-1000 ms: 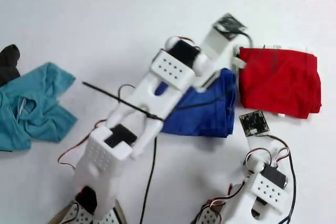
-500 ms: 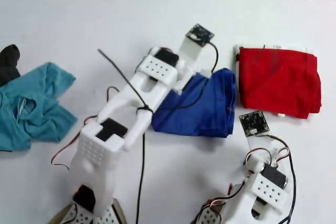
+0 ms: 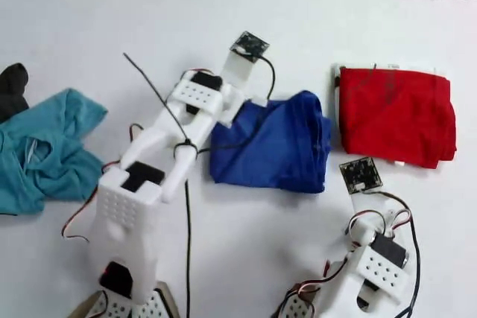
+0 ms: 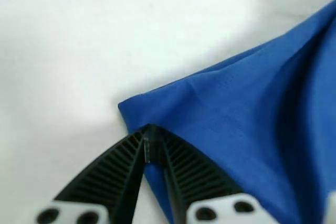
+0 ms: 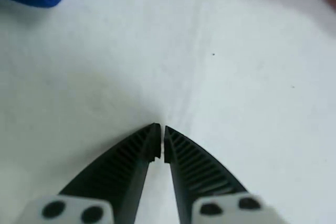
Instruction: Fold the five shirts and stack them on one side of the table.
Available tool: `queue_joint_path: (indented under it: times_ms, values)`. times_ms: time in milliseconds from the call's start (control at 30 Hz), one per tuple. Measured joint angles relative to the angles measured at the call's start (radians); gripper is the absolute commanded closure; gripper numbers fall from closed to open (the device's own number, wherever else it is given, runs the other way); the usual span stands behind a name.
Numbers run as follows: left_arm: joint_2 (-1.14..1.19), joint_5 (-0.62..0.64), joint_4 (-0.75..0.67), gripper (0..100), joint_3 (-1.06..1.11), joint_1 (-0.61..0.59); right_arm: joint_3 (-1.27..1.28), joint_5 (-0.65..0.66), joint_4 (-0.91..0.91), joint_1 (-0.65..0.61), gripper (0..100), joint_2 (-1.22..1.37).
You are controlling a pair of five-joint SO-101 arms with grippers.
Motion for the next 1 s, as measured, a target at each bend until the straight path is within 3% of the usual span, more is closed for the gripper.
queue_joint_path:
  times_ms: [333,467,733,1000]
  values:
    - [0.0,0.0,0.02,97,0.0,0.0,-0.075,-0.023,0.038,0.0,97.8,0.002]
    - [0.0,0.0,0.071,97,-0.041,0.0,-0.318,-0.181,0.18,-0.012,97.8,0.006]
    - [0.0,0.0,0.109,97,-0.098,0.0,-0.692,-0.402,0.385,-0.431,97.8,0.298]
    - [0.0,0.0,0.109,97,-0.098,0.0,-0.738,-0.433,0.39,-0.724,97.8,0.436]
